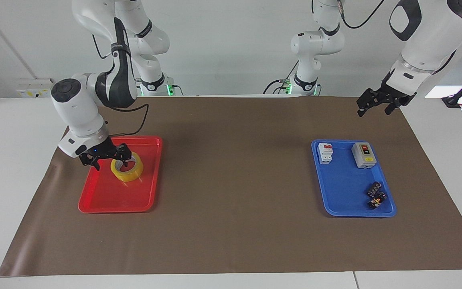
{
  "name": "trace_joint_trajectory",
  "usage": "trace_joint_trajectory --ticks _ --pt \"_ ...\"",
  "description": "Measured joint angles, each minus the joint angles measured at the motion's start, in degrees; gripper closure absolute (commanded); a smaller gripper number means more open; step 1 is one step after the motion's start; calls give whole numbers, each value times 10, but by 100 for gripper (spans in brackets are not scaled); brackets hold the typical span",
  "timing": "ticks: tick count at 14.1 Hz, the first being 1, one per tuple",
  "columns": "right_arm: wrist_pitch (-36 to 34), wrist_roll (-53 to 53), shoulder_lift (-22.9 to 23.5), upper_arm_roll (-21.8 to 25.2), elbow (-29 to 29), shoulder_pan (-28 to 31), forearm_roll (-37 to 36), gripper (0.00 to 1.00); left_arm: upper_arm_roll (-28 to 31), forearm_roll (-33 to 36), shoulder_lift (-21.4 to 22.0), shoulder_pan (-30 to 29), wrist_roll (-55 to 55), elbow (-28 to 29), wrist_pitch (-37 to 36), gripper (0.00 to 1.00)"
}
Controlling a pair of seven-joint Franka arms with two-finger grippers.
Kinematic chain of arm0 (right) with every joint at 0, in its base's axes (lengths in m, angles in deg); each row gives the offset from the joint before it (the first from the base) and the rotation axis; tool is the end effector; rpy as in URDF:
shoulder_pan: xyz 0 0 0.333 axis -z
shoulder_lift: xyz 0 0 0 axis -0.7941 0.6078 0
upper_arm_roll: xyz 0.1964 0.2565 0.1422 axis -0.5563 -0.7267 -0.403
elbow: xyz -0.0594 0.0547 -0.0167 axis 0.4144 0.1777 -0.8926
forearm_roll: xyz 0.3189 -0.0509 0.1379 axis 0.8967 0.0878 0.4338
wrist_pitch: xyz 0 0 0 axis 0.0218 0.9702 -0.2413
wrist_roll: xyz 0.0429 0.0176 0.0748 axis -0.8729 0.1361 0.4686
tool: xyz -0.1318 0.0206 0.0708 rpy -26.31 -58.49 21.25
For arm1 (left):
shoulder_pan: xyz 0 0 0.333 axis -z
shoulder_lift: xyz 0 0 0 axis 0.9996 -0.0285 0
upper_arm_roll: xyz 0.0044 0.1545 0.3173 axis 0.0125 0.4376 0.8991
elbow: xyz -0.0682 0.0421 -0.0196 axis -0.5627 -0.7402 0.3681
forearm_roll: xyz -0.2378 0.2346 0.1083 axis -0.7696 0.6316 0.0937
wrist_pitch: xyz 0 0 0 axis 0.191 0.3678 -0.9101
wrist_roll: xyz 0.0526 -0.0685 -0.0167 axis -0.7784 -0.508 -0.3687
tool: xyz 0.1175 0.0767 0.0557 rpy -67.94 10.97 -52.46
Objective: Place and move tape with both arms
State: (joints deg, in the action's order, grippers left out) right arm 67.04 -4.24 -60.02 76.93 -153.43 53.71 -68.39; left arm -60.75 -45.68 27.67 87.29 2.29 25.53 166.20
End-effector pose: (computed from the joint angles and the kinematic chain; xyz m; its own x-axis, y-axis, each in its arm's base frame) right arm 0.5631 -0.0109 0.4503 0.9922 0.0871 0.0895 0.0843 -0.9958 0.0345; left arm 0.4969 -0.0251 0.5958 0.9986 -0.0036 -0.0526 -0.0026 -0.9998 0.0187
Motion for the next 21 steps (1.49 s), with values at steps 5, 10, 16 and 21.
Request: trace_joint_trajectory --ticks 5,10,16,21 --pt "-152 124 -55 0 97 -13 -23 0 0 0 0 0 0 0 0 0" --pt "-339 158 -86 2 200 -8 -3 0 0 0 0 0 0 0 0 0" --pt "-369 159 -78 1 216 -10 2 0 0 0 0 0 0 0 0 0" --pt "-375 143 -77 -3 217 -26 -4 0 0 0 0 0 0 0 0 0"
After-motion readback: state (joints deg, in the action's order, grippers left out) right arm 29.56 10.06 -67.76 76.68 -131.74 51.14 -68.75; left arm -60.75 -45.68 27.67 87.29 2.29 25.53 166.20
